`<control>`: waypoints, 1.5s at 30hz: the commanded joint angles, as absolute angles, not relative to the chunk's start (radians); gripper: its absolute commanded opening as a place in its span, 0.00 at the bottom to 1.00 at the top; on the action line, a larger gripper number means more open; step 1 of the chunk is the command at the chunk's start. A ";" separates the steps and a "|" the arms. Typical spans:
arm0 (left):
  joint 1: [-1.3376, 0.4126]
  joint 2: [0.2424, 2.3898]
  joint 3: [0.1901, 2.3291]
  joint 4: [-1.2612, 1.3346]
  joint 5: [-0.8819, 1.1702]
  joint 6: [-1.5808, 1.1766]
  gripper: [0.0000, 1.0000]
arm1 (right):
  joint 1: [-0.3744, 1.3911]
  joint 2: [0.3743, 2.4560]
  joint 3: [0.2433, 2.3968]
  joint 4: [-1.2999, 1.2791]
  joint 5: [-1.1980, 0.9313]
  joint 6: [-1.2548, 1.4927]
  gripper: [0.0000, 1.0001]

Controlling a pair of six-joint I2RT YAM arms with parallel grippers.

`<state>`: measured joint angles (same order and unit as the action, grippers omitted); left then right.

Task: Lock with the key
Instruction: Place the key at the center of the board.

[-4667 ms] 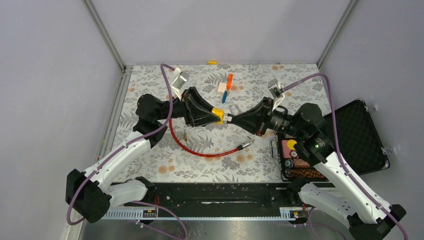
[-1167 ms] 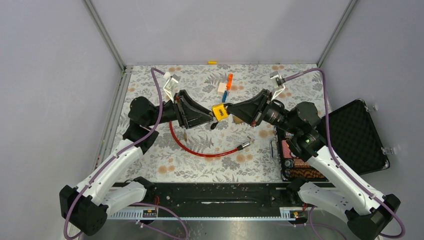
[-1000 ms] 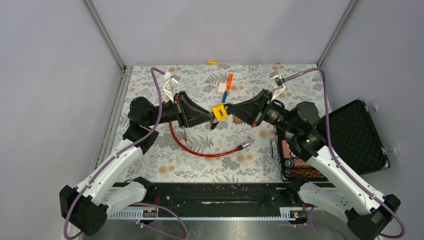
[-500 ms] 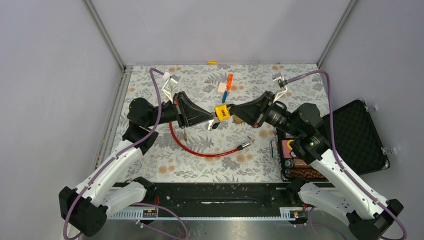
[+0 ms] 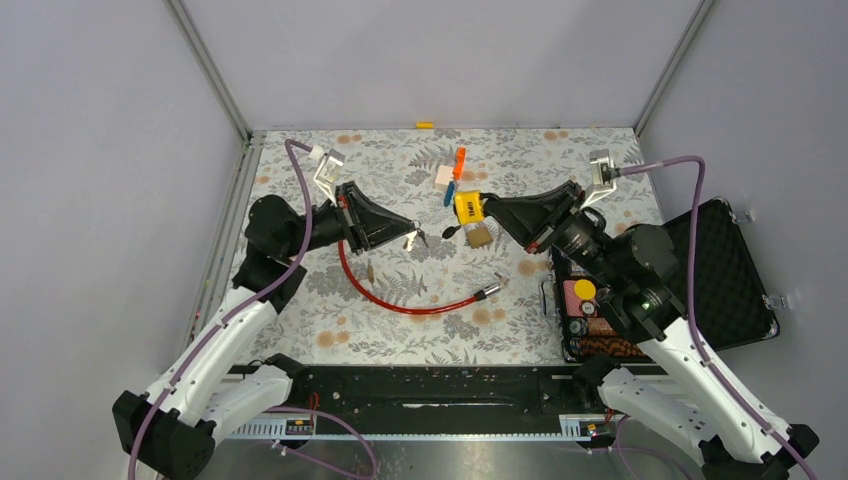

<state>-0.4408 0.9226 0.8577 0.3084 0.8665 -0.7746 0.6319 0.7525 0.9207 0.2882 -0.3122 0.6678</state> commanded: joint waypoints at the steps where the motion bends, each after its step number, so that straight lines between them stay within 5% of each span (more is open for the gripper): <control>1: -0.432 0.925 0.912 0.156 0.718 -0.685 0.00 | 0.627 0.772 0.955 0.325 -0.262 0.660 0.00; 9: -0.398 1.187 1.032 -0.258 0.100 -0.670 0.01 | 0.626 1.053 1.052 0.149 -0.140 0.674 0.00; 27: -0.270 1.867 1.182 0.031 0.419 -0.772 0.04 | 0.614 1.975 1.319 0.291 -0.178 0.963 0.00; 32: -0.269 1.911 1.207 0.012 0.425 -0.768 0.26 | 0.611 2.052 1.376 0.243 -0.139 0.947 0.00; 34: -0.268 1.910 1.218 -0.035 0.392 -0.751 0.41 | 0.607 2.076 1.402 0.204 -0.130 0.946 0.05; 37: -0.267 1.881 1.223 -0.090 0.327 -0.731 0.51 | 0.601 2.082 1.411 0.168 -0.121 0.953 0.28; 40: -0.267 1.826 1.219 -0.133 0.260 -0.711 0.55 | 0.599 2.036 1.397 0.121 -0.078 0.931 0.54; 45: -0.266 1.674 1.188 -0.195 0.150 -0.691 0.58 | 0.596 1.890 1.361 0.009 0.015 0.859 0.70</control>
<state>-0.2714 1.8393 1.1835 -0.1677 0.2626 -0.7250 0.6041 2.0563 1.3663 0.0845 -0.0853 0.9203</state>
